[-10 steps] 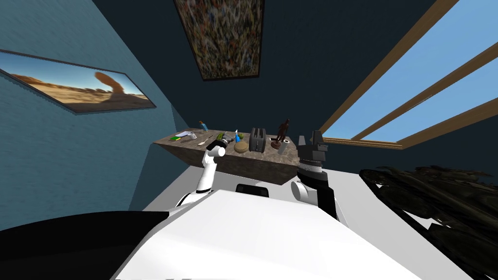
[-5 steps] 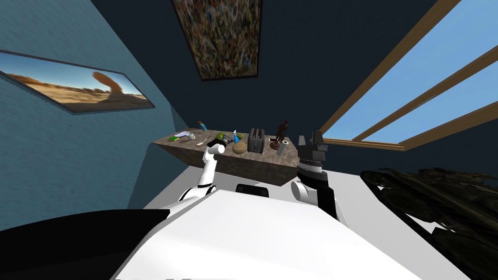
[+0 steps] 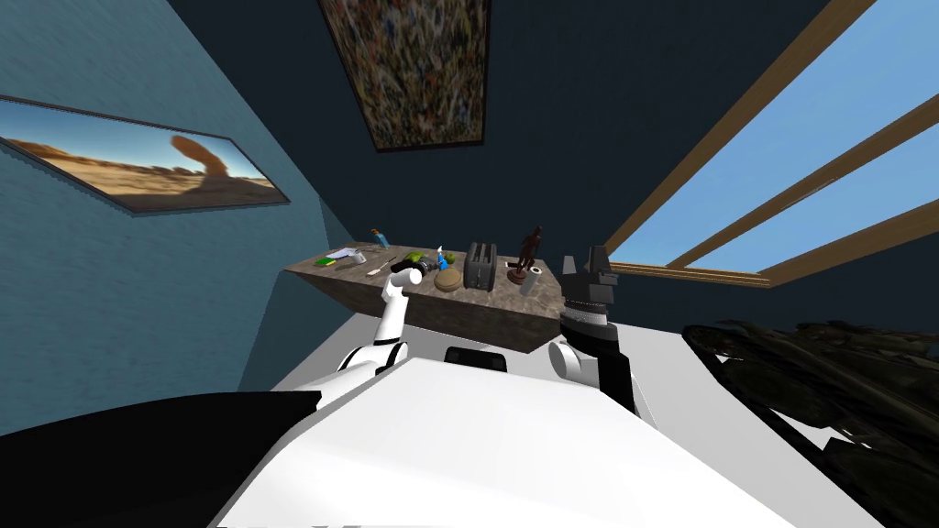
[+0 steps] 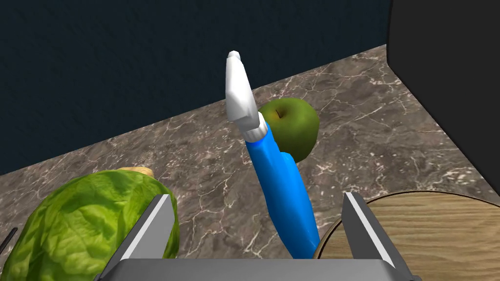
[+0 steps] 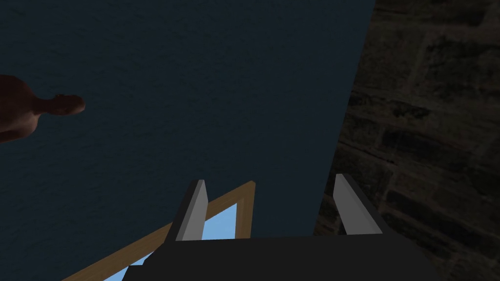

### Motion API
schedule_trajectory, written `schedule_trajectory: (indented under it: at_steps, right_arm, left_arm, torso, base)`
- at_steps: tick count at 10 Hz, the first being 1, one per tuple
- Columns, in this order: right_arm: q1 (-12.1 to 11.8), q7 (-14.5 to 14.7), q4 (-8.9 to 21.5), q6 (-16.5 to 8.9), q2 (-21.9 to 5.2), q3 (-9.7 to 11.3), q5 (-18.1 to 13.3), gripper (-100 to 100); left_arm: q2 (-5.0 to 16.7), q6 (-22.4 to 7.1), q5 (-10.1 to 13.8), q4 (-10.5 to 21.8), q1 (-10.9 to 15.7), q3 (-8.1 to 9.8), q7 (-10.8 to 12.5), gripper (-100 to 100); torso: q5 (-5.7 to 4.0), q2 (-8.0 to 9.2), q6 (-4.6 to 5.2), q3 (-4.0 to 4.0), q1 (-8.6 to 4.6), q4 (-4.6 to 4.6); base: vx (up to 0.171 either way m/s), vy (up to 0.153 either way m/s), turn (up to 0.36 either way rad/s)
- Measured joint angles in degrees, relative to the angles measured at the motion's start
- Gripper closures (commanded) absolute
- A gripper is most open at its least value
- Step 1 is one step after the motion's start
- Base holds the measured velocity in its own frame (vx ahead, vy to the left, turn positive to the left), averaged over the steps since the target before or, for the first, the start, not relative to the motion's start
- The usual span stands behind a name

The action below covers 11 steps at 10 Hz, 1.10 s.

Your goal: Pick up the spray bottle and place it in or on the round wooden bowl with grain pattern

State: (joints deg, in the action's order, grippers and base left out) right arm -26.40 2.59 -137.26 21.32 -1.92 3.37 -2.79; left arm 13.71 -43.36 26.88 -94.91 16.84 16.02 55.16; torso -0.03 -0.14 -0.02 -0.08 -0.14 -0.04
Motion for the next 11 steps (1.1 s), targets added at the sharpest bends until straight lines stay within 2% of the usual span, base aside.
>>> schedule_trajectory:
  at_steps: [6, 11]
  right_arm:
    - [0.0, 0.0, 0.0, 0.0, 0.0, 0.0, 0.0, 0]
    - [0.0, 0.0, 0.0, 0.0, 0.0, 0.0, 0.0, 0]
  left_arm:
    - [2.81, -9.5, 1.83, 8.72, 5.59, 4.19, 5.83, -100]
    - [5.01, -15.56, 2.8, 14.23, 9.25, 6.57, 9.38, -100]
  torso:
    - [-0.02, -0.07, 0.0, -0.04, -0.1, -0.02]
    - [0.01, -0.03, -0.01, -0.02, 0.04, -0.01]
  base:
    - [0.044, -0.06, 0.019]
    - [0.038, -0.036, 0.011]
